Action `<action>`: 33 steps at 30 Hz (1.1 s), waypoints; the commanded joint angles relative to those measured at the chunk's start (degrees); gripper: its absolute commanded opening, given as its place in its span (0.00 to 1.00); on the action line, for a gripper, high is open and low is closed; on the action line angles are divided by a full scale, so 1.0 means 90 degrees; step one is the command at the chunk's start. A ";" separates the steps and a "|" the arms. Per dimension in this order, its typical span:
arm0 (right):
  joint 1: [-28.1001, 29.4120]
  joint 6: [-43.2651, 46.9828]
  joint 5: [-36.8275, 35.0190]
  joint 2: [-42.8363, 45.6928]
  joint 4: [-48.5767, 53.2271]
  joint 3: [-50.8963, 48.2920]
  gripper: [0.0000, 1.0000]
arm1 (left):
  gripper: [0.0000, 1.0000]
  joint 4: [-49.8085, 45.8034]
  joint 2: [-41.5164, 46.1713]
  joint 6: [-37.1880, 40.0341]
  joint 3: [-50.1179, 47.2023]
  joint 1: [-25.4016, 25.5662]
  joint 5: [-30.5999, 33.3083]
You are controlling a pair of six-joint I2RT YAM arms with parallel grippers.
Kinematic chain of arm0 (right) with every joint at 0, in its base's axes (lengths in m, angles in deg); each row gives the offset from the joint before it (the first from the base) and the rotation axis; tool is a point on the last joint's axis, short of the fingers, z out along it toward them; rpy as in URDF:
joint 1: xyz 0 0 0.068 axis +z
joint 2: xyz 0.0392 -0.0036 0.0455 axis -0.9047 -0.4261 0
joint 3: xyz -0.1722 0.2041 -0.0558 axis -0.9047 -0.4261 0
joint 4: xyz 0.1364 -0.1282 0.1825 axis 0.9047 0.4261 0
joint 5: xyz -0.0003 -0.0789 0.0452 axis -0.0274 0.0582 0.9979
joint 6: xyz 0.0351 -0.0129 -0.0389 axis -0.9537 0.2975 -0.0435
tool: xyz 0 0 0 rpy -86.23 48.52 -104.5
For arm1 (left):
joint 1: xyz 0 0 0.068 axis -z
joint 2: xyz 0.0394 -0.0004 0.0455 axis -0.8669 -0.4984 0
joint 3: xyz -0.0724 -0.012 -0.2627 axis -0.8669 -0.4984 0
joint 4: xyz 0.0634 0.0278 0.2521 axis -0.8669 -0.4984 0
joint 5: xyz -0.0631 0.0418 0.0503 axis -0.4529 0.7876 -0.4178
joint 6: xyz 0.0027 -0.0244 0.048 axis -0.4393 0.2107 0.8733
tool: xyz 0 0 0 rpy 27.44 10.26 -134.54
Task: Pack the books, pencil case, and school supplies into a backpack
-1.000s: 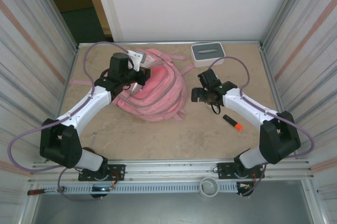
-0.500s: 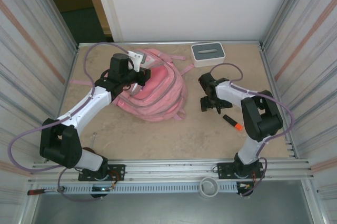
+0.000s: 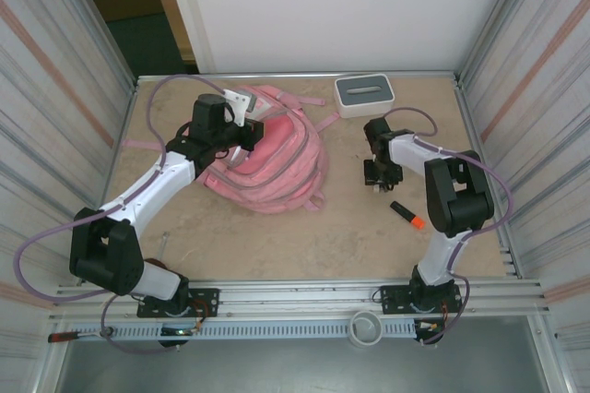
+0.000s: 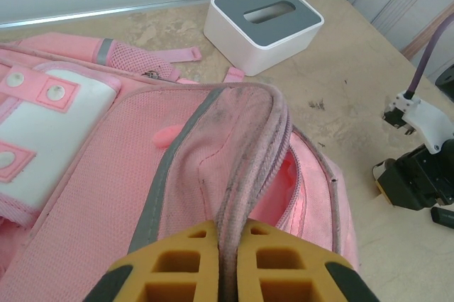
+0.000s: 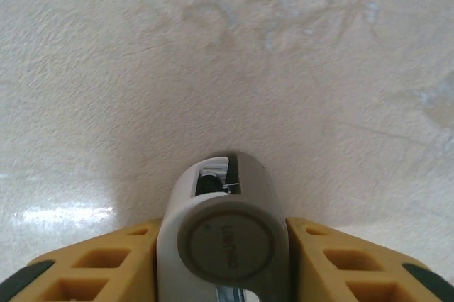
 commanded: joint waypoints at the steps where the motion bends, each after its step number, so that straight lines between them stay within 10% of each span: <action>1: -0.0004 -0.0156 0.0405 0.0560 0.0035 -0.0210 0.36 | 0.00 0.0464 0.0350 0.0025 0.0015 0.0031 -0.0087; 12: 0.0901 -0.1950 0.3050 0.2762 -0.2107 -0.0631 0.27 | 0.00 0.0491 0.0422 -0.0089 0.0069 0.0031 -0.0051; 24: 0.2473 -0.3972 0.3123 0.0211 -0.4272 0.1475 0.27 | 0.00 0.0498 0.0427 -0.0714 0.0640 0.0022 -0.0082; 33: 0.2412 -0.3960 0.3426 -0.0369 -0.4267 0.2003 0.58 | 0.00 0.0549 0.0446 -0.0716 0.0535 0.0012 -0.0088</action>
